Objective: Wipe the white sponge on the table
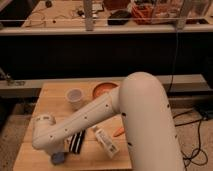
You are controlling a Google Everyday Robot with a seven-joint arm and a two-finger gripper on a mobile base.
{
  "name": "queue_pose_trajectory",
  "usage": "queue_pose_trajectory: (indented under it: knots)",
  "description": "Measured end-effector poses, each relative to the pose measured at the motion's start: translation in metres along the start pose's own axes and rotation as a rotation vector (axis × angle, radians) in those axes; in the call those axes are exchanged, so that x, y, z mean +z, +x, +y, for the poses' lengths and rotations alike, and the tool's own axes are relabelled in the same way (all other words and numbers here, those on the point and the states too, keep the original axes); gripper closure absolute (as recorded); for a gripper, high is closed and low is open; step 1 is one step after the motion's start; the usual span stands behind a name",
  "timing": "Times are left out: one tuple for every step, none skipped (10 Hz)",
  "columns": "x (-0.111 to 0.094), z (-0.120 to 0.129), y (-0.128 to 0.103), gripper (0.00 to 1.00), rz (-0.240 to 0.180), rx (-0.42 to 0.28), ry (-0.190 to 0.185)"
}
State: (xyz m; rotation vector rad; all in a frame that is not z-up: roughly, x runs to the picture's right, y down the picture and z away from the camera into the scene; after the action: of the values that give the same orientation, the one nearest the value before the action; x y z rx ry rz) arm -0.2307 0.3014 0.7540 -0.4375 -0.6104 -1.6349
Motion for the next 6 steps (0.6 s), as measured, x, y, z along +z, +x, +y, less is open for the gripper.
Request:
queue_pose_trajectory:
  knots:
    - [0.000,0.005,0.016,0.52,0.007,0.013,0.009]
    - [0.001,0.008,0.030,0.52,0.012,0.021,0.018]
    - [0.003,0.008,0.048,0.52,0.011,0.029,0.033]
    - [0.005,0.006,0.062,0.52,0.011,0.035,0.047]
    - [0.005,-0.003,0.071,0.52,0.013,0.031,0.056]
    - [0.006,-0.018,0.078,0.52,0.013,0.019,0.064]
